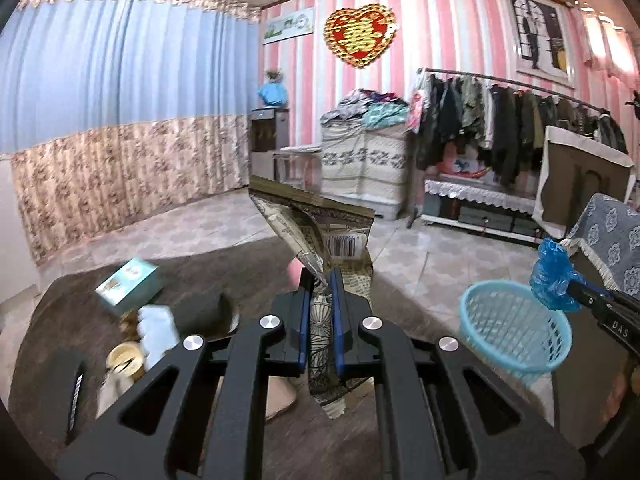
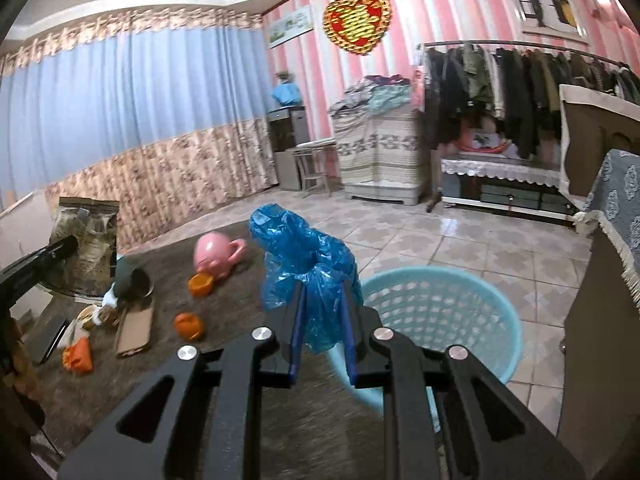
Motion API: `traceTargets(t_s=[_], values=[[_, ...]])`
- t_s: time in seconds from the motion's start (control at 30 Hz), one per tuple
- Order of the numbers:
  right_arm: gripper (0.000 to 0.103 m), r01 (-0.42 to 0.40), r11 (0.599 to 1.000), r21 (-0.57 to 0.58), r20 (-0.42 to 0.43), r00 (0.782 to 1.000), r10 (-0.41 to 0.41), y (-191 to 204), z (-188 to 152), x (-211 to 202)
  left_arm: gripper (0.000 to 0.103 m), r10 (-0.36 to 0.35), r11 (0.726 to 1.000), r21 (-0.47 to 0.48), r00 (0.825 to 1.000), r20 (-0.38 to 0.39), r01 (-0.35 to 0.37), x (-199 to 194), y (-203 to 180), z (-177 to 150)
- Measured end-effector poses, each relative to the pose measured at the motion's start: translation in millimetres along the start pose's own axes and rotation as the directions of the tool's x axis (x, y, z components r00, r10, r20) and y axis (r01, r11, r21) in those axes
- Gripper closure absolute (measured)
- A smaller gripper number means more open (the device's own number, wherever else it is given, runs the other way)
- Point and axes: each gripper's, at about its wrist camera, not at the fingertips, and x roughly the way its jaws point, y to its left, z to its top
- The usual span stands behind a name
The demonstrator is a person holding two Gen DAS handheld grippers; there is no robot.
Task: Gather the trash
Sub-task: 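Carry the blue bag and snack wrapper in both tools over the light-blue basket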
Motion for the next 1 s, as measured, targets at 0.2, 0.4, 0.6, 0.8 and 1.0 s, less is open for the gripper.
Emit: traceTargets(t_s=[0.2, 0.4, 0.6, 0.8, 1.0], values=[[0.086, 0.031, 0.999, 0.039, 0.026, 0.999, -0.032, -39, 36, 9, 0.096, -0.083, 0.997, -0.009, 0.996, -0.018, 0.083, 30, -32, 14], [0.086, 0.057, 0.992, 0.109, 0.008, 0.998, -0.058, -66, 11, 29, 0.096, -0.12, 0.993, -0.003, 0.99, -0.07, 0.12, 60, -54, 2], [0.086, 0.11, 0.991, 0.081, -0.05, 0.993, -0.106, -78, -3, 43, 0.098, -0.169, 0.985, -0.011, 0.978, -0.12, 0.169, 92, -79, -10], [0.086, 0.172, 0.974, 0.146, -0.061, 0.984, -0.164, -112, -4, 49, 0.101, -0.25, 0.967, 0.016, 0.958, -0.139, 0.255, 112, -126, -12], [0.086, 0.22, 0.957, 0.19, -0.076, 0.975, -0.209, -136, -11, 48, 0.101, -0.324, 0.937, 0.08, 0.93, -0.171, 0.341, 133, -186, -20]])
